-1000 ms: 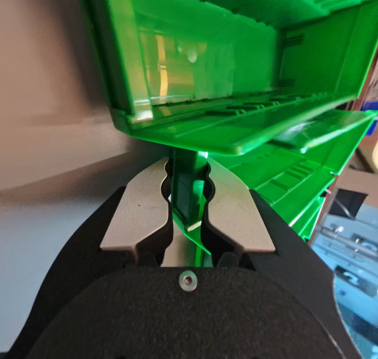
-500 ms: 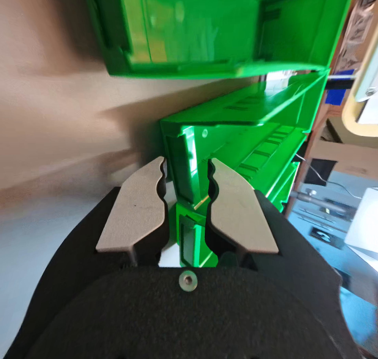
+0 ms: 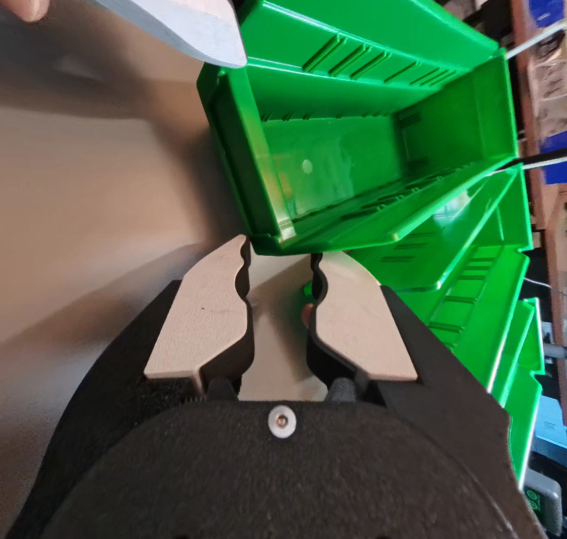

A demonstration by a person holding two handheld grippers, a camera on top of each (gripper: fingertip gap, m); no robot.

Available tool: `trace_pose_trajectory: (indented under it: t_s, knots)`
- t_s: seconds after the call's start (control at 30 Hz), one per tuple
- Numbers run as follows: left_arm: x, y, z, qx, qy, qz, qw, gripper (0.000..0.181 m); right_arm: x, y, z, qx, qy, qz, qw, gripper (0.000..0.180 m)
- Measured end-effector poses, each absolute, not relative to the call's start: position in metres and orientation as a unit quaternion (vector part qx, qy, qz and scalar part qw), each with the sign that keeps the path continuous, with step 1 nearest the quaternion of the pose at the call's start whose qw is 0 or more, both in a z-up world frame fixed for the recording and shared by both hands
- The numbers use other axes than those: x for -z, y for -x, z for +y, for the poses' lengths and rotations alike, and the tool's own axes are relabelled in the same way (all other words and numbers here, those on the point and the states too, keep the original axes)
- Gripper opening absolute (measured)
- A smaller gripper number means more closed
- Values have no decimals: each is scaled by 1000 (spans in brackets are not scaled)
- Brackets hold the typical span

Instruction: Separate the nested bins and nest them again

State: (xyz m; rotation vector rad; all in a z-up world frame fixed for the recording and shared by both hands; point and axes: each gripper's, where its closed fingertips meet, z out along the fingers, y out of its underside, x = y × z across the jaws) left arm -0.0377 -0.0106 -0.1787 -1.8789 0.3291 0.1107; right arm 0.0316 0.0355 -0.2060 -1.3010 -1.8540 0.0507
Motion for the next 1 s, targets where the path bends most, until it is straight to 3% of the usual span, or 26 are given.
trace_pose_trajectory:
  t_s: [0.2,0.37,0.57,0.73,1.0]
  knots:
    - [179,51,-4,-45,808,121,575,9,207,-18,44,-16,512,-708,486,29]
    - [180,47,-8,-42,808,149,569,16,205,-20,40,-39,520,-711,472,29]
    - [162,50,-19,-22,799,151,582,20,151,-33,24,-156,523,-679,491,31]
    - [132,65,-31,-20,766,158,623,20,103,-61,46,-211,536,-590,565,38]
    - [122,113,-47,-43,767,182,614,22,106,-89,86,-277,551,-478,626,36]
